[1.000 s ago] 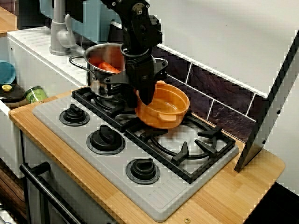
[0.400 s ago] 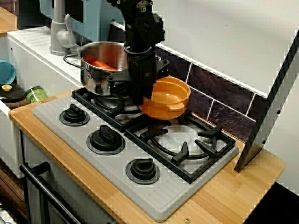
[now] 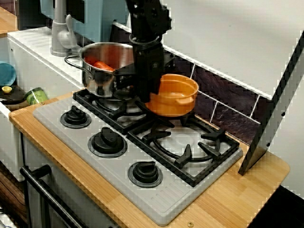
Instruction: Lift pot from stove
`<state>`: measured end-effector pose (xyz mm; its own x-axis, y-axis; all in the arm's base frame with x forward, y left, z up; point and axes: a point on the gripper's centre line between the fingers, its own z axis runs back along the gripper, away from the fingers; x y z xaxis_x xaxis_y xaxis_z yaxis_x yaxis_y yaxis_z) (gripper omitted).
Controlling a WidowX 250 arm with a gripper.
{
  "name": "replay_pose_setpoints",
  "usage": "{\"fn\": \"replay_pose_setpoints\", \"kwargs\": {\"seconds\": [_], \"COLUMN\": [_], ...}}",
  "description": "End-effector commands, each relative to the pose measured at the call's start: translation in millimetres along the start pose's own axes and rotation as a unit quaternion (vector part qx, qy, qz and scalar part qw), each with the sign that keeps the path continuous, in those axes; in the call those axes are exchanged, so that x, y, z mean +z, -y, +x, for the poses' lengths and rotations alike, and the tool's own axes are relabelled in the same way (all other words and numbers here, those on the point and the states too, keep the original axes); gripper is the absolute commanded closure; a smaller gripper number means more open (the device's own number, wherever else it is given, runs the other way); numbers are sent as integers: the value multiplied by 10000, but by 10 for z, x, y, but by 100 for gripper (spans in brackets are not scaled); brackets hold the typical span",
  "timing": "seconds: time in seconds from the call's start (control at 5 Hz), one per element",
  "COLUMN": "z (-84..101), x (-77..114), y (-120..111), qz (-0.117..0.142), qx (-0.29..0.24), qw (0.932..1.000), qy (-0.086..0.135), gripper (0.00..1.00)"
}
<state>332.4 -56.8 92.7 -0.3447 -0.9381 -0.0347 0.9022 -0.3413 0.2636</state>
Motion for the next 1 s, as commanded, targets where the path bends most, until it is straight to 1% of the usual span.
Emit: {"fn": "replay_pose_setpoints", "kwargs": {"seconds": [0.0, 0.2, 0.4, 0.6, 0.8], "z": [278, 344, 270, 177, 78], "x": [690, 909, 1085, 1163, 1168], "y": [-263, -266, -276, -275, -258], "qz": [690, 915, 1039, 1166, 1239], "qx": [18, -75, -111, -133, -156], "qw": [9960, 9929, 9903, 9886, 9880], "qy": [569, 758, 920, 945, 914], "gripper": [100, 100, 100, 100, 100]}}
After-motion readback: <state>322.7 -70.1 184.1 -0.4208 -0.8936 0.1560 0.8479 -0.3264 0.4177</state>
